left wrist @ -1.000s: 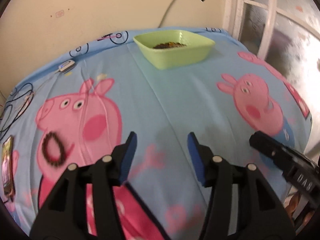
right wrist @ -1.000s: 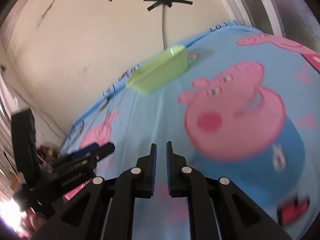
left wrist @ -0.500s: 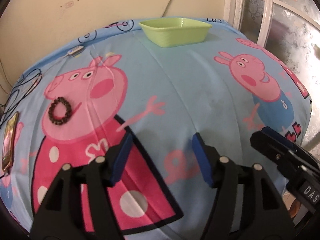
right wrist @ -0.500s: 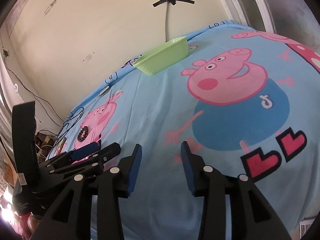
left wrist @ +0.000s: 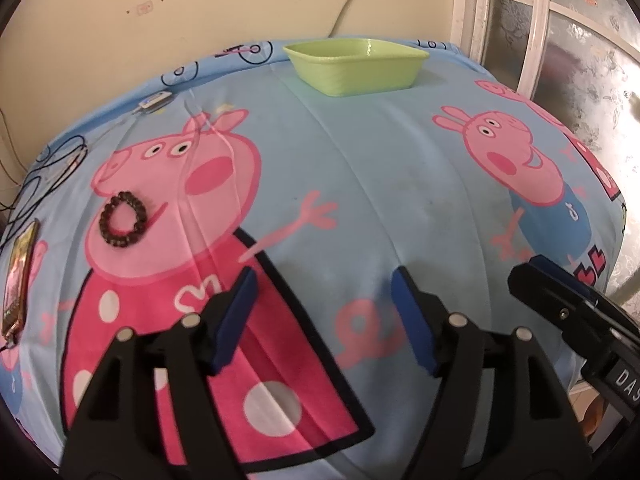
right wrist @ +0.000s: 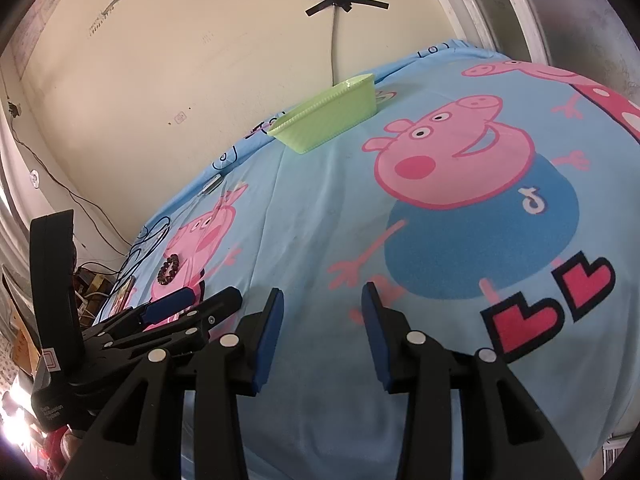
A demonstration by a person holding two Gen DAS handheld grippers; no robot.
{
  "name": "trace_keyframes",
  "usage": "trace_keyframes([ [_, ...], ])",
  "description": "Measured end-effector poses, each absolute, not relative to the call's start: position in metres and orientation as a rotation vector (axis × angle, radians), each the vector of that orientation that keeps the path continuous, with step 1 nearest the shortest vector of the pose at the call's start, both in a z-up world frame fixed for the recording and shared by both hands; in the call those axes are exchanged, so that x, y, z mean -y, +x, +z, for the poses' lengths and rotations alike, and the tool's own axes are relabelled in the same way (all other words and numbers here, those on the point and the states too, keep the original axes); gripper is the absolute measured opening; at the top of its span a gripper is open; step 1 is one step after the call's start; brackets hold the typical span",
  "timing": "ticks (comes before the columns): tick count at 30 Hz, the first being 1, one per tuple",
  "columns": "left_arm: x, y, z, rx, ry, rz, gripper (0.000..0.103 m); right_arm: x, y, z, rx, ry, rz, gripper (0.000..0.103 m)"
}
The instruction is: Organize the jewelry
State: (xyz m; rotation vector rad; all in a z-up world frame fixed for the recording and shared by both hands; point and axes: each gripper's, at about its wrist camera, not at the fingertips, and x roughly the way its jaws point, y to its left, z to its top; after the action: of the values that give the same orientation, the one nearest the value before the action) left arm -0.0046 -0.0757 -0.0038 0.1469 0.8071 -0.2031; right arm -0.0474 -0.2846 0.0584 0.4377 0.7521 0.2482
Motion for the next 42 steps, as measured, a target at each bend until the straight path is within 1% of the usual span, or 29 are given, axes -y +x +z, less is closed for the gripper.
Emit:
trace_keyframes([
  [16,0.071,-0.003,-0.005,-0.804,0.141,-0.203,0.075,0.285,-0.047,0.058,-0.744,0.437,0.252,0.016],
  [25,0.070,-0.004,-0.006,-0.800,0.139,-0.205,0.078,0.284,-0.047,0.058,-0.743,0.434,0.252,0.016],
  [33,0.069,-0.007,-0.005,-0.806,0.148,-0.205,0.078,0.276,-0.043,0.062,-0.750,0.364,0.228,0.016],
  [42,0.047,-0.009,0.002,-0.779,0.164,-0.173,0.078,0.261,-0.027,0.064,-0.772,0.314,0.270,0.016],
])
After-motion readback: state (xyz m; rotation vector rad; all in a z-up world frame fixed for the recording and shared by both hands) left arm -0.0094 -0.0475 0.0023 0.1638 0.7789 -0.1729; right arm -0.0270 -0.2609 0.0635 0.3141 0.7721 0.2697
